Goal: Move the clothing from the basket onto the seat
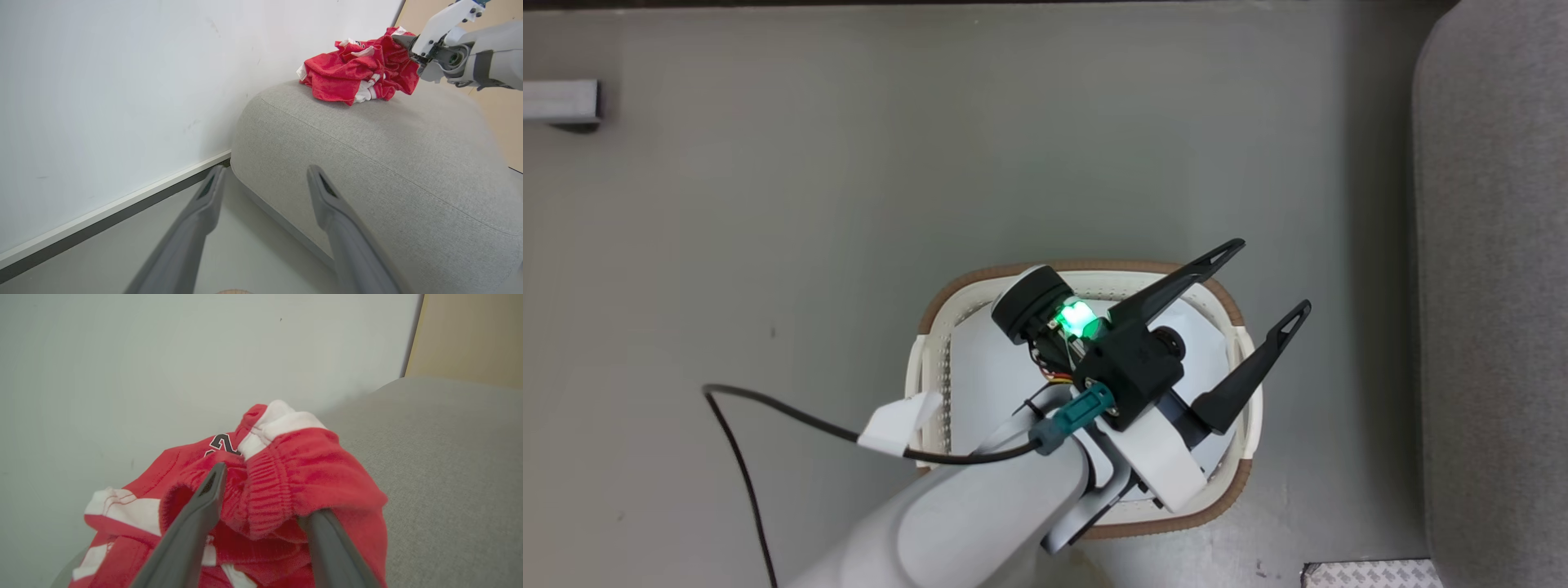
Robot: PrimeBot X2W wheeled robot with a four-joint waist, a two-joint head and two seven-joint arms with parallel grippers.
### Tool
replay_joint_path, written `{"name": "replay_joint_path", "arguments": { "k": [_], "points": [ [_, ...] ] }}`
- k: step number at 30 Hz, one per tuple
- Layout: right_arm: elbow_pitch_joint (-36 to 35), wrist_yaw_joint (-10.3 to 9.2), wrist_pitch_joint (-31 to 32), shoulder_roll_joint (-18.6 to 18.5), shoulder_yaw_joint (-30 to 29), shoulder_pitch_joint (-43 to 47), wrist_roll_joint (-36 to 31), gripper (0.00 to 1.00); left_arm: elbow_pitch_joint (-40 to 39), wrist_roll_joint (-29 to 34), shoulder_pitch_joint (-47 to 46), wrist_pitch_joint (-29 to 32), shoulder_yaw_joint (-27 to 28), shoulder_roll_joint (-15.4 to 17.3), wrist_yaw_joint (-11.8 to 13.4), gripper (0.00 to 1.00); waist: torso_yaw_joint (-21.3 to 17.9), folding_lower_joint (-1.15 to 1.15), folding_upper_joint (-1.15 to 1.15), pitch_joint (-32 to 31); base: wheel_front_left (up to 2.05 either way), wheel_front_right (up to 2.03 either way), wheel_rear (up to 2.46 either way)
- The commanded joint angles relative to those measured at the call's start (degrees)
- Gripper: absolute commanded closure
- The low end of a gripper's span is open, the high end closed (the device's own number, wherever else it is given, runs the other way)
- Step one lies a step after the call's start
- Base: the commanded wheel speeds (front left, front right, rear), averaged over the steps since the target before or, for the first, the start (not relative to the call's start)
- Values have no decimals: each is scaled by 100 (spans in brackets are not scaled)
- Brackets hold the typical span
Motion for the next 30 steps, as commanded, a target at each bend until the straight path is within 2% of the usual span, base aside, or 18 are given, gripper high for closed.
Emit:
{"name": "replay_joint_path", "arguments": {
  "k": [1, 5, 13, 20, 25, 30],
  "points": [
    [-182, -15, -33, 51, -159, 18, -164, 0, -22, -11, 5, -64, 25, 38, -3, 0, -48, -1, 0, -57, 0, 0, 0],
    [-846, -15, -38, 466, -414, 431, -523, 0, 58, -114, 166, -94, 81, 130, 32, 0, -193, -1, 0, -340, 0, 0, 0],
    [-2489, -15, -37, 1246, -226, 2031, -863, 0, 173, -566, 875, -192, 370, 279, 100, 0, -345, -1, 0, -1312, 0, 0, 0],
    [-3945, -15, -30, 2118, -60, 3801, -1093, 0, 458, -925, 1846, -234, 886, 414, 278, 0, -144, -1, 0, -2504, 0, 0, 0],
    [-4485, -15, -31, 2596, 195, 4716, -1217, 0, 515, -980, 2518, -237, 1225, 532, 313, 0, 30, -1, 0, -3141, 0, 0, 0],
    [-4946, -15, -27, 2918, 780, 5542, -1471, 0, 535, -970, 3205, -235, 1776, 698, 372, 0, 215, -1, 0, -3626, 0, 0, 0]
  ]
}}
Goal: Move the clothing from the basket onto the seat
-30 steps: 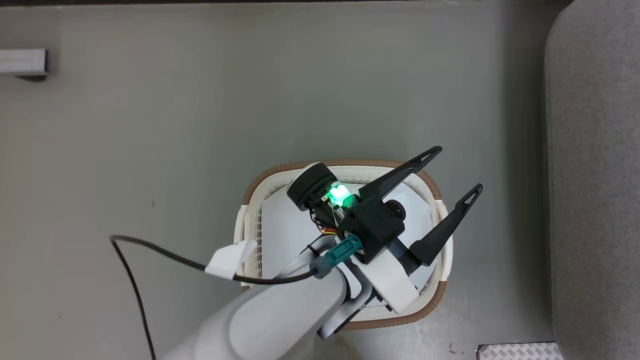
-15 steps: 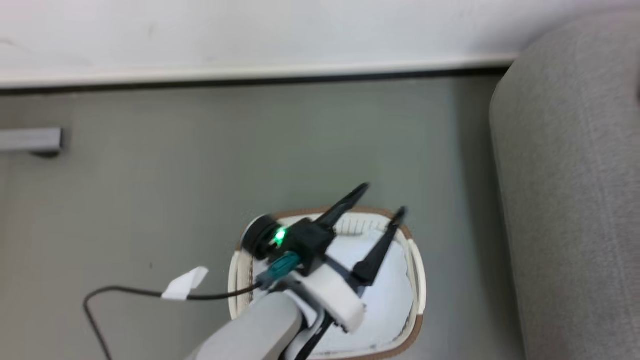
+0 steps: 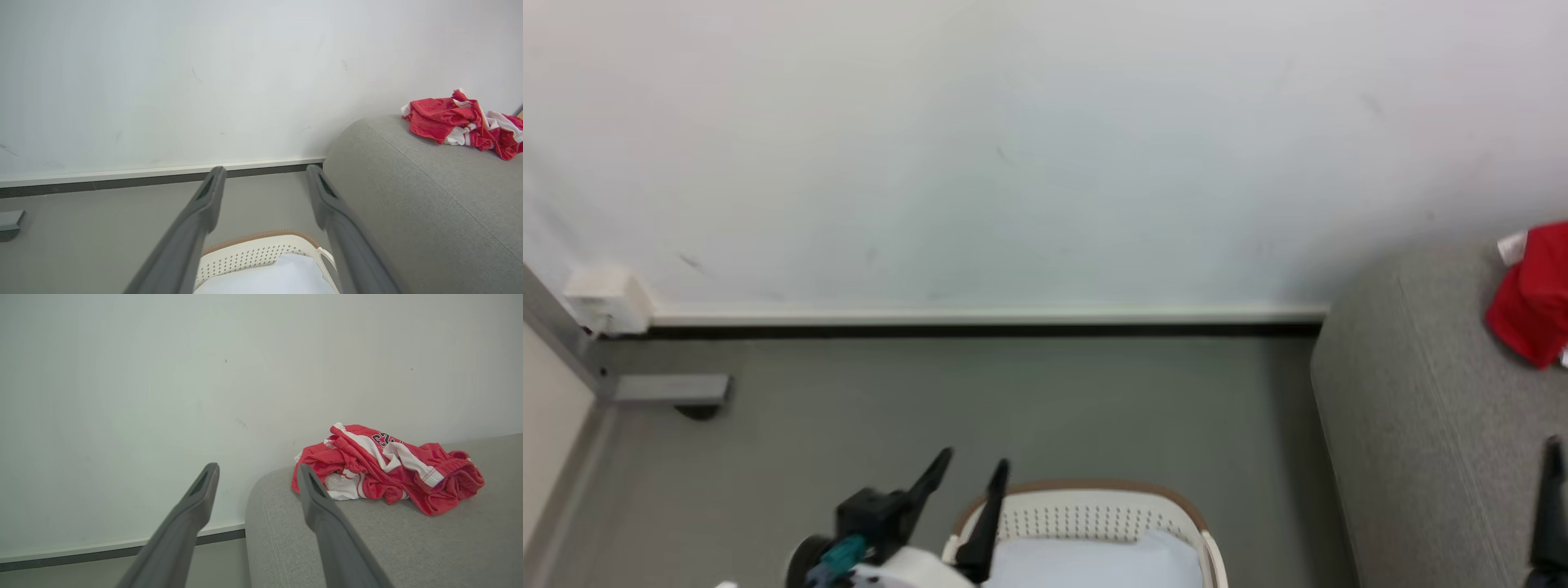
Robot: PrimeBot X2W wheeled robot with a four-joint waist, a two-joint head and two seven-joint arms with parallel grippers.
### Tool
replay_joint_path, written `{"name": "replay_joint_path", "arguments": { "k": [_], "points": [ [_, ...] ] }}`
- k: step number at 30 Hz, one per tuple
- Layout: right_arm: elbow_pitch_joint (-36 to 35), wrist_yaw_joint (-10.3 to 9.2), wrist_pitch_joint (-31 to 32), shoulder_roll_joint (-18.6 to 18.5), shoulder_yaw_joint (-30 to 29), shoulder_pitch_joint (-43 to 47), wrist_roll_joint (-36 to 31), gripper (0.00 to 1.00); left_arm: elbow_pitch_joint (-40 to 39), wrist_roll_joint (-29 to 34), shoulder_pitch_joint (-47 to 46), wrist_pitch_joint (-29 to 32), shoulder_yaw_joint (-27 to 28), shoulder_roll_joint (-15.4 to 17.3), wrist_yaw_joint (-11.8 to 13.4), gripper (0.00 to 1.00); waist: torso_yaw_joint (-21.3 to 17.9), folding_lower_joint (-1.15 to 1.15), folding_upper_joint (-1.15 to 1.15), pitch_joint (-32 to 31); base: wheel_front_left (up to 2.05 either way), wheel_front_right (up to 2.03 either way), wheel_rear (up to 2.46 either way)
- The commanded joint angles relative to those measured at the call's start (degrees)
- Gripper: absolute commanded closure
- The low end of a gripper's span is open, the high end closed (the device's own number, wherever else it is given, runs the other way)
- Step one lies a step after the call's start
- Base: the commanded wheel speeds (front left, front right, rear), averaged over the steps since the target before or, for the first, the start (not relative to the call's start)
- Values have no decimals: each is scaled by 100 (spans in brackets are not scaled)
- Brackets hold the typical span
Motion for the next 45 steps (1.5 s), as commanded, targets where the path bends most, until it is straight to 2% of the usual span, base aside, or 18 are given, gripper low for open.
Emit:
{"name": "replay_joint_path", "arguments": {
  "k": [1, 4, 11, 18, 22, 32, 45],
  "points": [
    [-78, -15, 3, 8, 81, 116, -58, 0, -2, -5, 149, -3, 108, 61, 21, 0, 253, 3, 0, -397, 0, 0, 0],
    [-237, -15, 2, 153, 283, 400, -311, 0, -7, 98, 477, -3, 469, 96, 10, 0, 346, 3, 0, -498, 0, 0, 0],
    [-299, -15, 1, 392, 357, 805, -884, 0, 115, 423, 986, -3, 1275, 30, -313, 0, 457, 3, 0, -637, 0, 0, 0],
    [99, -15, 0, 473, 556, 667, -1196, 0, 197, 949, 1281, -3, 2296, -223, -546, 0, 372, 3, 0, -695, 0, 0, 0],
    [398, -15, 0, 472, 753, 512, -1172, 0, 349, 1213, 1339, -4, 2685, -414, -732, 0, 327, 3, 0, -702, 0, 0, 0],
    [797, -15, 1, 486, 918, 325, -1148, 0, 658, 1774, 1335, -4, 3189, -783, -1094, 0, 275, 3, 0, -683, 0, 0, 0],
    [894, -15, 0, 486, 1102, 182, -1039, 0, 581, 2144, 1394, -4, 3523, -975, -1267, 0, 362, 3, 0, -738, 0, 0, 0]
  ]
}}
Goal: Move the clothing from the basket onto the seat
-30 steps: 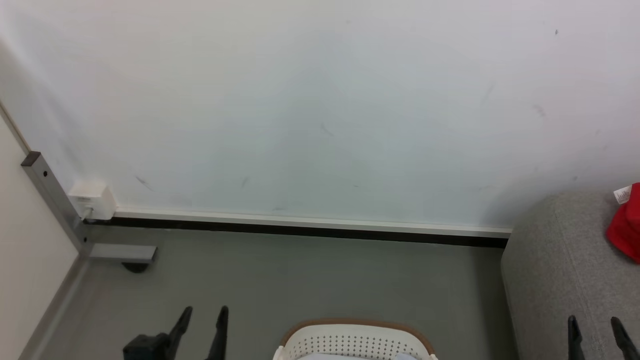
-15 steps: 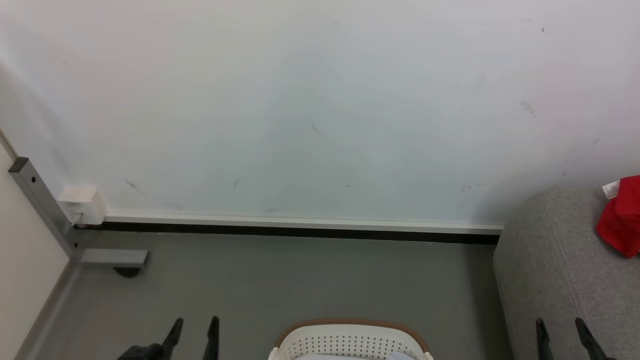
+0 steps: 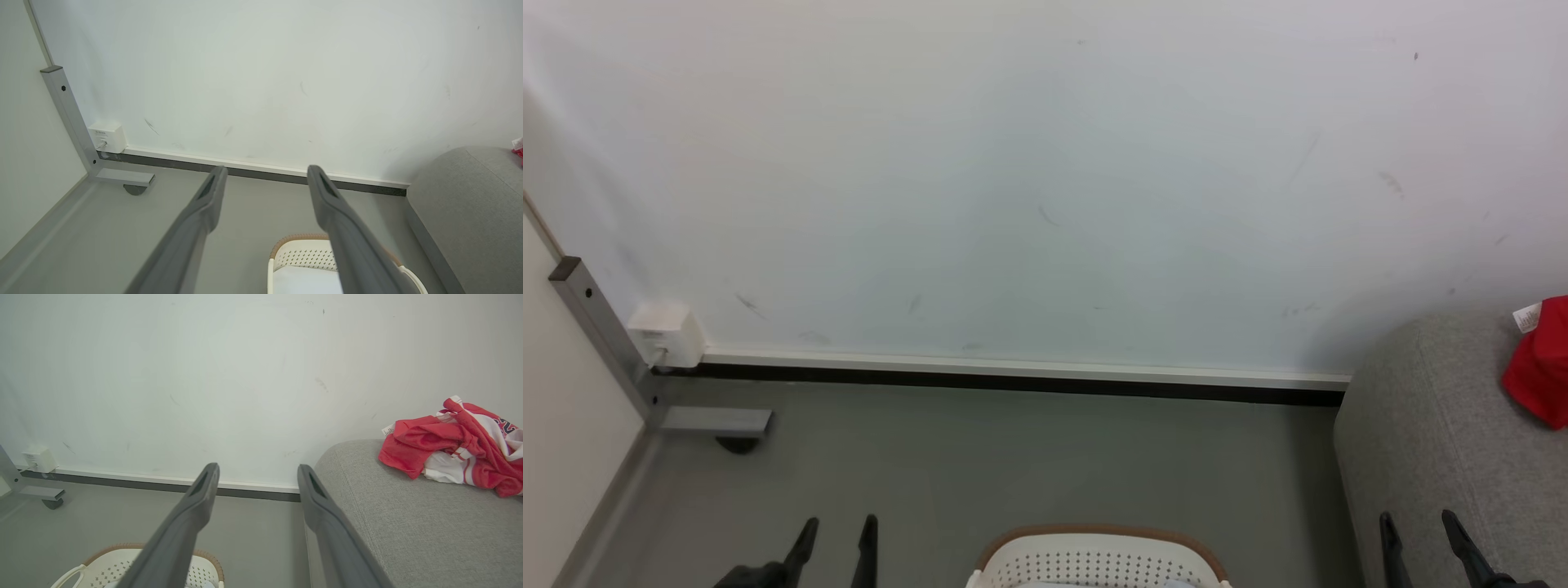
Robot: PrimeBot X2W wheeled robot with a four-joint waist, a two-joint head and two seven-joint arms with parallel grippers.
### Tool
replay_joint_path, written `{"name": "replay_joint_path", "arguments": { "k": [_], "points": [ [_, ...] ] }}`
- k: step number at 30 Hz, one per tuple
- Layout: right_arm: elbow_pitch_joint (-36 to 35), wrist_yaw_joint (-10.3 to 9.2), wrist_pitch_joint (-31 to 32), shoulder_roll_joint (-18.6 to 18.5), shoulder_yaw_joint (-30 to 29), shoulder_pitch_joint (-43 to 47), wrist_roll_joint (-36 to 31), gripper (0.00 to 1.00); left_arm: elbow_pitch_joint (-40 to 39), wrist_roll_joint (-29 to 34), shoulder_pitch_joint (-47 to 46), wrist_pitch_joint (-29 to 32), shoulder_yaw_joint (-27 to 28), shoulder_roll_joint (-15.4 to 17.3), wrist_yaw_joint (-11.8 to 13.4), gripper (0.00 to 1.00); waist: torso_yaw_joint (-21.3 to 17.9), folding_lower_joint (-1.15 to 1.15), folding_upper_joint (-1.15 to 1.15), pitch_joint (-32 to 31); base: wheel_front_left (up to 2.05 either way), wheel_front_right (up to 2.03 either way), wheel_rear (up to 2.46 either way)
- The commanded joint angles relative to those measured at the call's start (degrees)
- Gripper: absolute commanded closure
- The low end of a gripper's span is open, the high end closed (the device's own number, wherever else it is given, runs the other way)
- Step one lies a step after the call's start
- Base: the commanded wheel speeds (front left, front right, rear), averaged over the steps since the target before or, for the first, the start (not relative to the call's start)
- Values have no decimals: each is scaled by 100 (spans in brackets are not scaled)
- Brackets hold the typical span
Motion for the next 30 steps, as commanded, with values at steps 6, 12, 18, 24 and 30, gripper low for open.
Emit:
{"name": "replay_joint_path", "arguments": {
  "k": [6, 12, 18, 24, 30],
  "points": [
    [-22, -15, 0, -7, 36, -57, 83, 0, -48, 146, 109, -3, 108, -35, -33, 0, 28, 0, 0, -11, 0, 0, 0],
    [-21, -15, 1, -7, 47, -36, 124, 0, -81, 208, 131, -3, 168, -52, -49, 0, 33, 0, 0, -29, 0, 0, 0],
    [-18, -15, 0, -6, 50, 10, 148, 0, -86, 243, 154, -3, 208, -59, -53, 0, 21, 0, 0, -43, 0, 0, 0],
    [-19, -15, 0, -6, 72, 28, 144, 0, -116, 289, 165, -3, 202, -63, -62, 0, 15, 0, 0, -41, 0, 0, 0],
    [147, 0, 86, 24, 26, 7, 289, 100, 21, 90, 83, 97, 231, -107, -83, 100, 12, 0, 0, -33, 0, 0, 0]
  ]
}}
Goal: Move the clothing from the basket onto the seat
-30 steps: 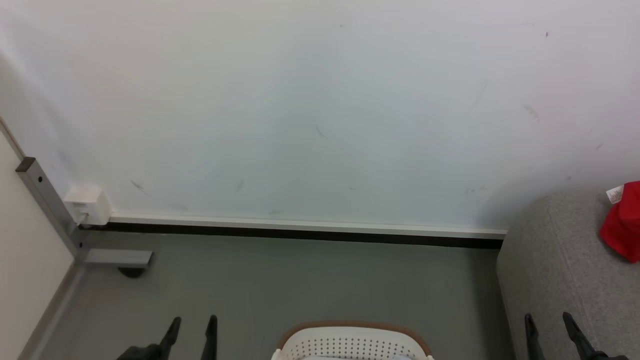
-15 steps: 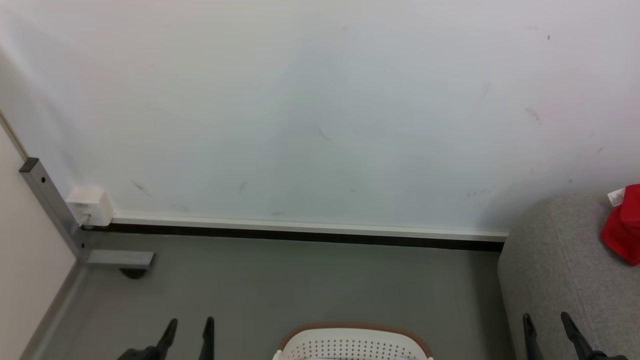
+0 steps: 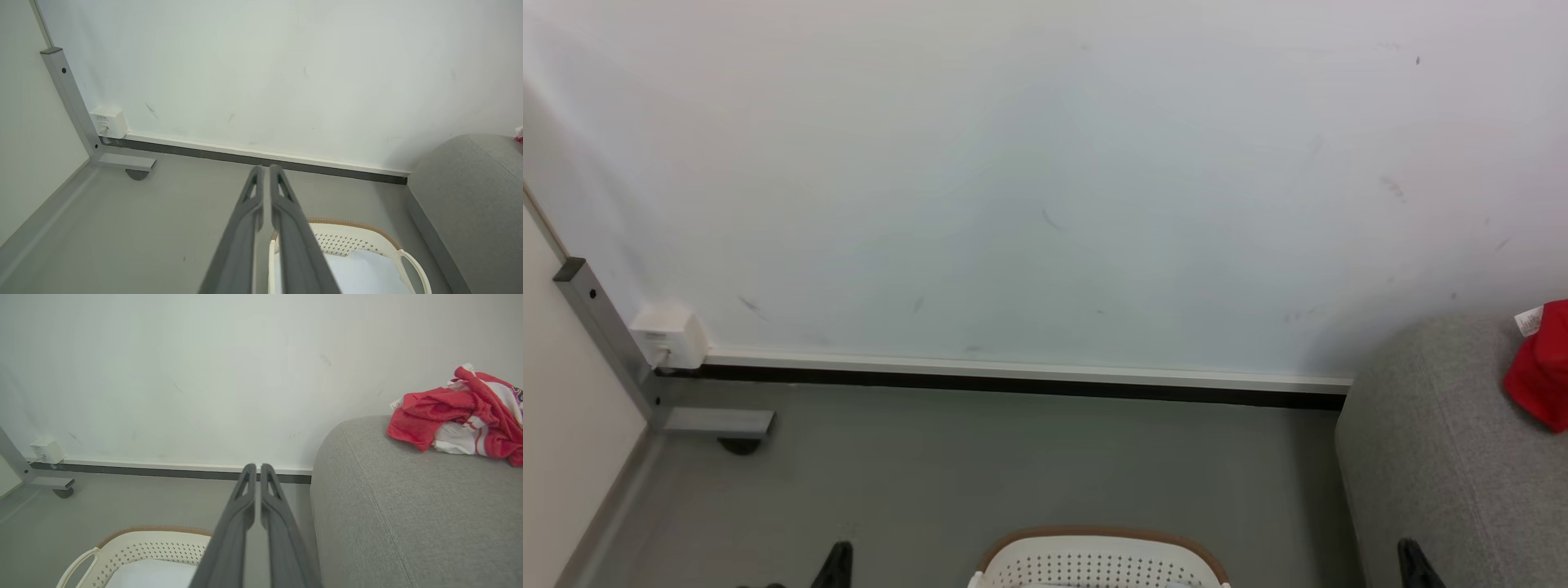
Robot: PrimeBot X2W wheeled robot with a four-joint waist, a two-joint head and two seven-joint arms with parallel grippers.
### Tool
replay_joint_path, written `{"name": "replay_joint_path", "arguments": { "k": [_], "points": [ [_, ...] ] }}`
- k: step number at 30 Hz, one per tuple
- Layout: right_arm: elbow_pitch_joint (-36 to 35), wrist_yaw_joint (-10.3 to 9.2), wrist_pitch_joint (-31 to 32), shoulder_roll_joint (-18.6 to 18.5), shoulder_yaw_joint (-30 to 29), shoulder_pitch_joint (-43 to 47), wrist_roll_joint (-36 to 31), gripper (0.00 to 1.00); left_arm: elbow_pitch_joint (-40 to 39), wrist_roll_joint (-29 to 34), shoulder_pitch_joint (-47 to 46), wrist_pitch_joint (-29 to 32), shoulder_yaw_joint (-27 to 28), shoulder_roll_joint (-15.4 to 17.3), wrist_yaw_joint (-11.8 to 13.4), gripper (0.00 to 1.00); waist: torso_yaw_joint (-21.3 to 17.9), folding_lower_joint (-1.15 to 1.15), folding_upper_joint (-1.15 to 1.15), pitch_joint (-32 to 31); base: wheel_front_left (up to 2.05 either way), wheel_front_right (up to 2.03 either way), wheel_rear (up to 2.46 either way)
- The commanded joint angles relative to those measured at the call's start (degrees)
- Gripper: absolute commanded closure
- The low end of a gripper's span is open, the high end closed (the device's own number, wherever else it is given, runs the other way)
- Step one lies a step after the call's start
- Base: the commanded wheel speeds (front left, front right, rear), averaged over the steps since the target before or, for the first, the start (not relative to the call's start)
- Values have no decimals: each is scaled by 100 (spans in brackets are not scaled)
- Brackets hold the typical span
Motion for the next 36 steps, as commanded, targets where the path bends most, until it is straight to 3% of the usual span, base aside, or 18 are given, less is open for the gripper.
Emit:
{"name": "replay_joint_path", "arguments": {
  "k": [1, 36],
  "points": [
    [-27, 0, 104, -24, -73, -155, 275, 100, -24, -261, -142, 112, 99, 12, -6, 100, -4, 0, 0, 9, 0, 0, 0],
    [-375, -4, 911, -44, -171, -445, 3614, 100, -487, -3654, -314, 907, 324, 31, -78, 100, -77, 0, 0, 164, 0, 0, 0]
  ]
}}
